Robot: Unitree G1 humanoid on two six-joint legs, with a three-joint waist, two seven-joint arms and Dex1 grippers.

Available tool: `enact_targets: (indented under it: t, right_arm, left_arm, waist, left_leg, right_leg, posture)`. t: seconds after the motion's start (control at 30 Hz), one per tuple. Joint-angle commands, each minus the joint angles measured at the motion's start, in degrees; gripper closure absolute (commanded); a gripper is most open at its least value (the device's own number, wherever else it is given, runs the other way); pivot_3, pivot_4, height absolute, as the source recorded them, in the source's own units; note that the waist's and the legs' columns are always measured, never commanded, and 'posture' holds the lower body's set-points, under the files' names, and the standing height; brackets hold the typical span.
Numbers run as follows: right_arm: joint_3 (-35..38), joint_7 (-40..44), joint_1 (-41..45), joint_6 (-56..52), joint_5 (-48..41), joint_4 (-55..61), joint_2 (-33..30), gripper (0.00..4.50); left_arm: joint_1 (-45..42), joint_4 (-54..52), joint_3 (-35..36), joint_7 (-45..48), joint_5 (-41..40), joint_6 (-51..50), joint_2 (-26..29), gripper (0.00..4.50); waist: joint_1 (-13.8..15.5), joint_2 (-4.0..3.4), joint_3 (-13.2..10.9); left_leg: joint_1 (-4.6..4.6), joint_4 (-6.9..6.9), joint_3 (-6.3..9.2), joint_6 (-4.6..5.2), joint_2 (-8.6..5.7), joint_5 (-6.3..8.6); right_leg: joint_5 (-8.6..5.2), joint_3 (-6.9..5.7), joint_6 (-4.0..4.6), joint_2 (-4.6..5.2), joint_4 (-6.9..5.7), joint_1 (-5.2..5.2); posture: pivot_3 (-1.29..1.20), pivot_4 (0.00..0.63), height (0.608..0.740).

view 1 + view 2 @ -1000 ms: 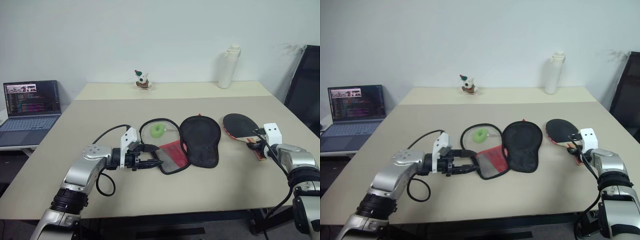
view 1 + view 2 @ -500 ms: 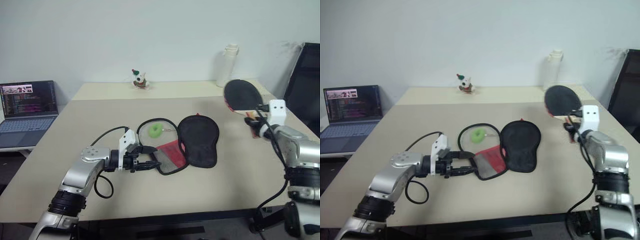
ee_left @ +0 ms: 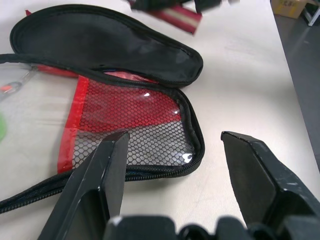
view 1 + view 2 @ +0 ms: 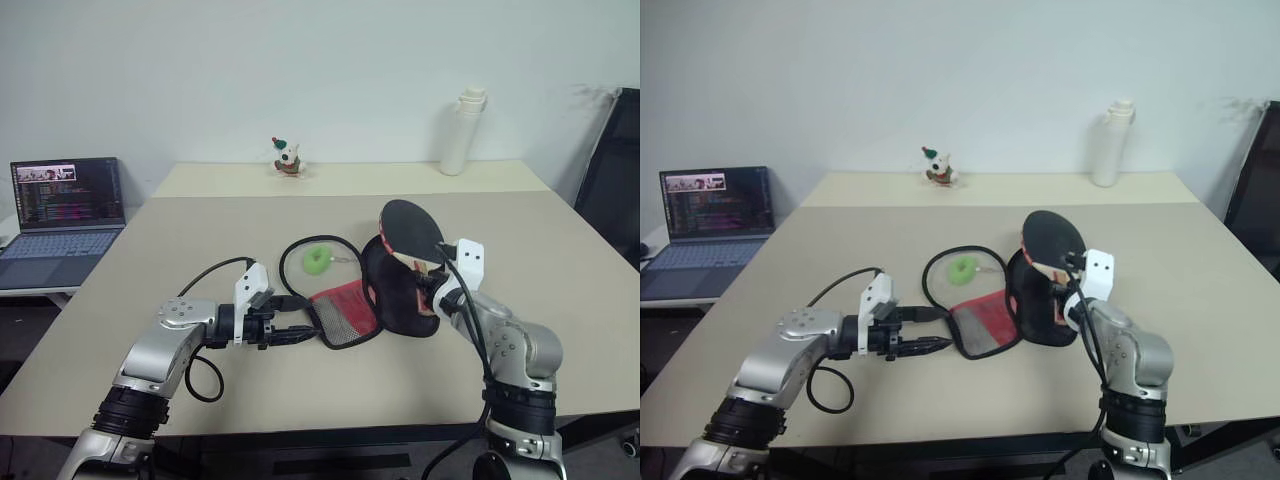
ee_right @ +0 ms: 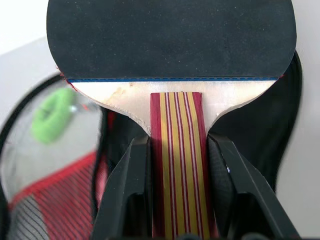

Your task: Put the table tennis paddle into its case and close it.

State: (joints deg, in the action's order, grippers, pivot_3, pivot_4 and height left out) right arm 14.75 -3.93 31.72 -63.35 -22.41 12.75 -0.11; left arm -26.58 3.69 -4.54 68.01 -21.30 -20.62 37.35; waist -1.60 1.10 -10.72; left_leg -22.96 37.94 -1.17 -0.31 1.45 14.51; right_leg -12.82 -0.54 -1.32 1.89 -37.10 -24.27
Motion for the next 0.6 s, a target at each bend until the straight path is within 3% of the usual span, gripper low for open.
enact_targets:
  t: [0.03,0.6]
  right_arm:
    - [-2.4,0.3,0.0,3.0,0.9,1.6,0.3,3.37]
    - [-5.1,0.9,-1.5,7.0,3.9,-3.8,-0.1,3.37]
  left_arm:
    - [0.0,-2.8,1.3,-0.5,-0.6,0.6,0.3,1.30]
    - [-4.4,-2.9,6.0,-4.3,-3.1,-0.9,-0.1,1.30]
  waist:
    - [-0.1,0.00,0.0]
    - [-0.1,0.00,0.0]
  left_leg:
    - [0.01,0.00,0.00,0.00,0.02,0.00]
    - [0.02,-0.01,-0.02,0.00,0.08,0.00]
  right_leg:
    - [0.00,0.01,0.00,-0.04,-0.01,0.00]
    - [0.00,0.02,0.00,-0.13,0.02,-0.01]
  posture:
    - [0.00,0.150,0.740]
    - [0.00,0.150,0.740]
